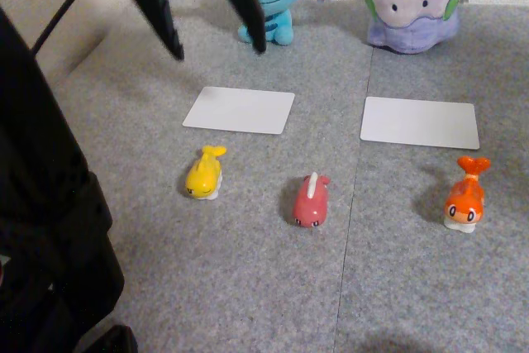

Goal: Wooper wants to eat egg sudhi, and Goomy wants to eat shrimp sushi

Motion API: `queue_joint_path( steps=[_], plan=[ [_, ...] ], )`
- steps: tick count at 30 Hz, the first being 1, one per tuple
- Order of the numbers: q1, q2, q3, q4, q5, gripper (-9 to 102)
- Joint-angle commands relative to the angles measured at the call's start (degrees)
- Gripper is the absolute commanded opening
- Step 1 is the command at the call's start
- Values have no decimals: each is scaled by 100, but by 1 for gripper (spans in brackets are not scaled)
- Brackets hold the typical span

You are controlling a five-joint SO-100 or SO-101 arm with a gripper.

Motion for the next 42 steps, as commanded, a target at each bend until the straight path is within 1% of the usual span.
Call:
queue_joint_path(
  steps=[1, 7, 11, 17, 26, 28, 31, 32, 36, 42],
  plan=[
    [-167, 826, 765, -448, -35, 30],
    [-668, 1854, 2610, -1354, -44, 30],
    [-606, 2013, 3516, -1969, -70, 30],
    [-343, 2013, 4403, -2610, -237, 30],
    [220, 2013, 5089, -3322, -633, 30],
    [237, 2013, 5142, -3516, -633, 30],
    [220, 2013, 5150, -3595, -633, 30],
    [193, 2013, 5150, -3595, -624, 29],
    [149, 2013, 5150, -3718, -527, 19],
    [229, 2013, 5150, -3806, -501, 15]
  ],
)
